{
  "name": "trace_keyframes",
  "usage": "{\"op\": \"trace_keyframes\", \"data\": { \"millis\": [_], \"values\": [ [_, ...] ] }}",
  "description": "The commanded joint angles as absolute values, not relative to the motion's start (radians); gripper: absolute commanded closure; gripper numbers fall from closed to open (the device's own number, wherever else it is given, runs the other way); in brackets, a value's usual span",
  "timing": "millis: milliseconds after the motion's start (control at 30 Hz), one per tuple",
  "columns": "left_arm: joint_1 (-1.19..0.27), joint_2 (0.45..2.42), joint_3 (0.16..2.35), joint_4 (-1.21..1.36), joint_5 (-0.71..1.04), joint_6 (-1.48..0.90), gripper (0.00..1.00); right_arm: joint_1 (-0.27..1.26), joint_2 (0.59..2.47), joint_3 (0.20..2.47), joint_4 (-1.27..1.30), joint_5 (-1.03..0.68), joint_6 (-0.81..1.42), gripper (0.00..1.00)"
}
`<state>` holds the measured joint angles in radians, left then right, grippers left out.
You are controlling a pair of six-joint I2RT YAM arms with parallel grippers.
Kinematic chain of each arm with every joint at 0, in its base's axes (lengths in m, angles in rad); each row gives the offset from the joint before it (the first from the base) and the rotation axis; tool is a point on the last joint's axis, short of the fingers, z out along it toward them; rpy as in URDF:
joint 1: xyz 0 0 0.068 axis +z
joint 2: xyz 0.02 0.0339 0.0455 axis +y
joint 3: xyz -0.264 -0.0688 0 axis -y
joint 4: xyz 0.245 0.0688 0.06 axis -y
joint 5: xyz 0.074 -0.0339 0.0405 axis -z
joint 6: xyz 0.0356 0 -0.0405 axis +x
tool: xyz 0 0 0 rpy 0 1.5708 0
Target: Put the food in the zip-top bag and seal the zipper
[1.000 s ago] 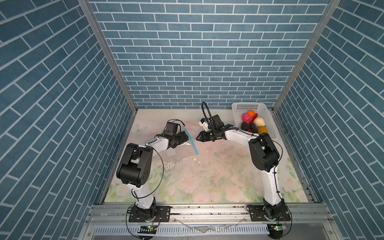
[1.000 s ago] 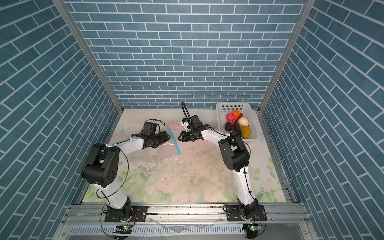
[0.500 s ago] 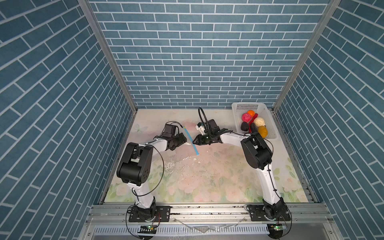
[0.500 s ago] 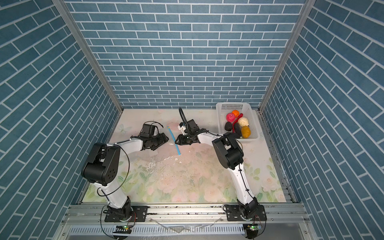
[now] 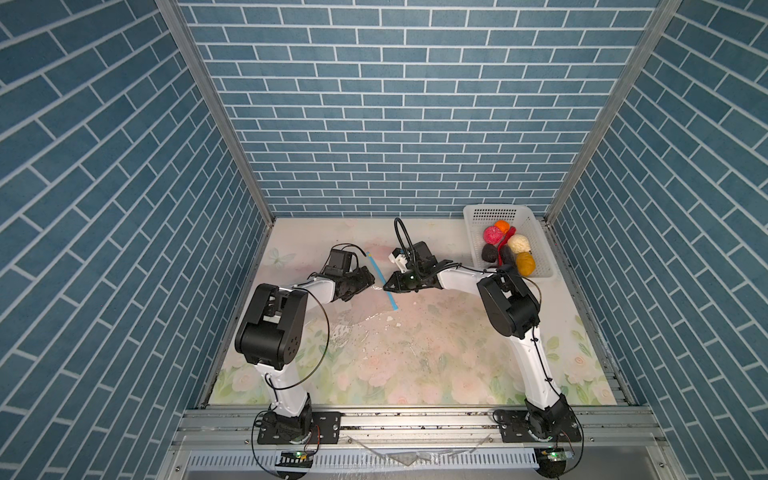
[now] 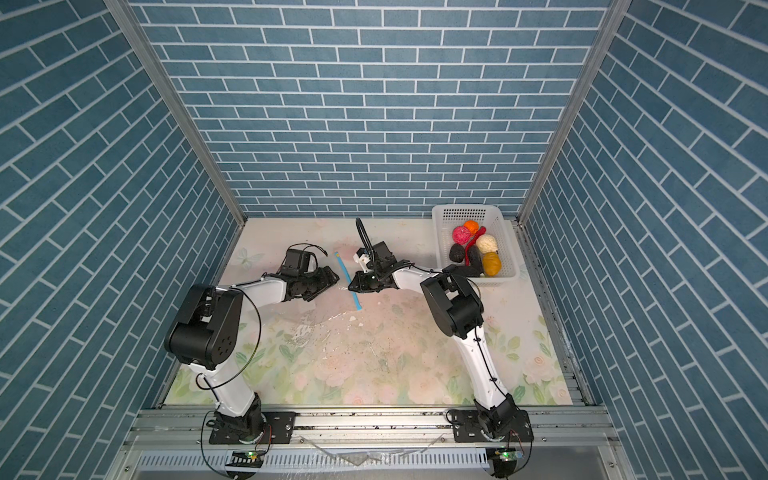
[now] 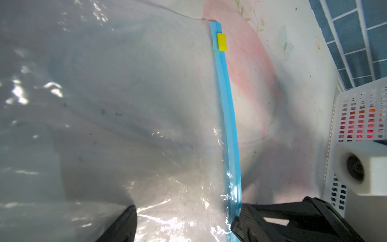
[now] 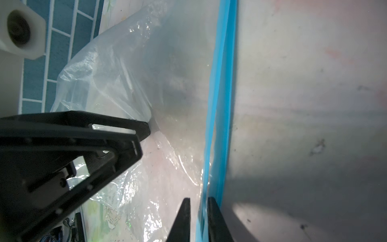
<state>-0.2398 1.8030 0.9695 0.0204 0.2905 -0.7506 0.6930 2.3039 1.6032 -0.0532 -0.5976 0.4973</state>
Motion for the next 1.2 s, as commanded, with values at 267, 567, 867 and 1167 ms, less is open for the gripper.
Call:
{"op": "trace_keyframes", "data": {
  "millis": [267,567,867,1167],
  "values": [
    [-0.238,1.782,0.947,-0.037,0.314,-0.75,0.21,0.699,2.254,1.488,0.127,-0.627,0.547,0.97],
    [-0.251,1.705,0.97,-0.093,0.318,-0.739,0.21,0.731,2.147,1.292,0.406,-0.549,0.521,0.98],
    [-0.264,1.67,1.022,-0.146,0.365,-0.706,0.19,0.771,2.097,1.205,0.559,-0.465,0.461,0.99],
    [-0.271,1.64,1.073,-0.233,0.34,-0.647,0.19,0.829,2.081,1.09,0.792,-0.379,0.317,1.0]
  ]
}}
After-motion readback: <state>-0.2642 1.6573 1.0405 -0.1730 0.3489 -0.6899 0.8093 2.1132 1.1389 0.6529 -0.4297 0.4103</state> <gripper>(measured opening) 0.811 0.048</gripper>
